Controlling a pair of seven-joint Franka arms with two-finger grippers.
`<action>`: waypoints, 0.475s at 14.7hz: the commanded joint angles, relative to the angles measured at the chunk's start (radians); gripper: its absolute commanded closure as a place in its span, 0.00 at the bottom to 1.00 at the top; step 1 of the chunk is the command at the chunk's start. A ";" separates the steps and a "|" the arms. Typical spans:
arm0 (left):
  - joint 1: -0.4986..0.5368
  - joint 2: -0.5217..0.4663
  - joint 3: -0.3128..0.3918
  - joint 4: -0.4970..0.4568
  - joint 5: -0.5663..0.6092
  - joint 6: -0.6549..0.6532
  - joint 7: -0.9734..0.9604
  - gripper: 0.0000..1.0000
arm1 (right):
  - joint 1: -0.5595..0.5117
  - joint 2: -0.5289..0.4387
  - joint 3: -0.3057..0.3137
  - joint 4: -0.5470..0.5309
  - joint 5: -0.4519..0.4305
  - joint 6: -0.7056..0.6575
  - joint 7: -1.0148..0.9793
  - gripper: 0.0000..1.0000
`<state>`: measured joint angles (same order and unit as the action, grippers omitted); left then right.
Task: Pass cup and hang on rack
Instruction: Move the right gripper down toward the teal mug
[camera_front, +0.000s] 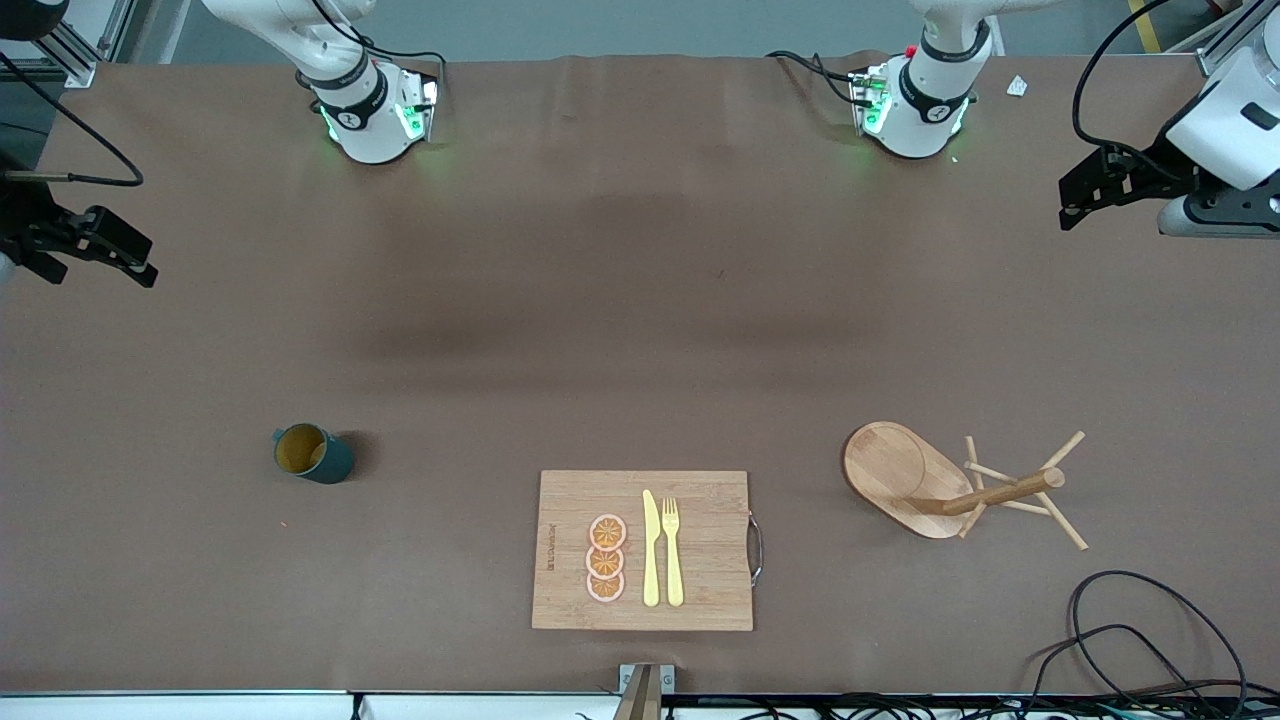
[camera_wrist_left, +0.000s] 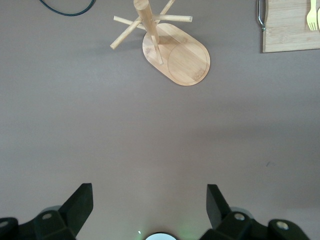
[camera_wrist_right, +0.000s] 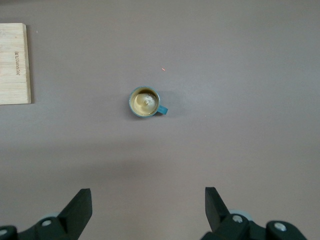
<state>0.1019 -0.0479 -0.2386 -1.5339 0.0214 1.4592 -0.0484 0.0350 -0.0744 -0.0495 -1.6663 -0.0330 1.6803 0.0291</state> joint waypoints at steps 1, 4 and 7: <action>0.005 0.006 -0.001 0.021 -0.015 -0.031 0.002 0.00 | 0.011 0.007 -0.007 0.014 0.011 -0.002 0.000 0.00; 0.005 0.008 -0.001 0.024 -0.012 -0.031 0.010 0.00 | 0.011 0.007 -0.007 0.013 0.011 -0.004 0.000 0.00; 0.005 0.028 -0.001 0.055 -0.003 -0.031 0.012 0.00 | 0.014 0.010 -0.007 0.014 0.010 -0.002 -0.003 0.00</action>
<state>0.1021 -0.0460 -0.2383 -1.5303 0.0214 1.4487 -0.0481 0.0352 -0.0725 -0.0494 -1.6662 -0.0330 1.6803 0.0291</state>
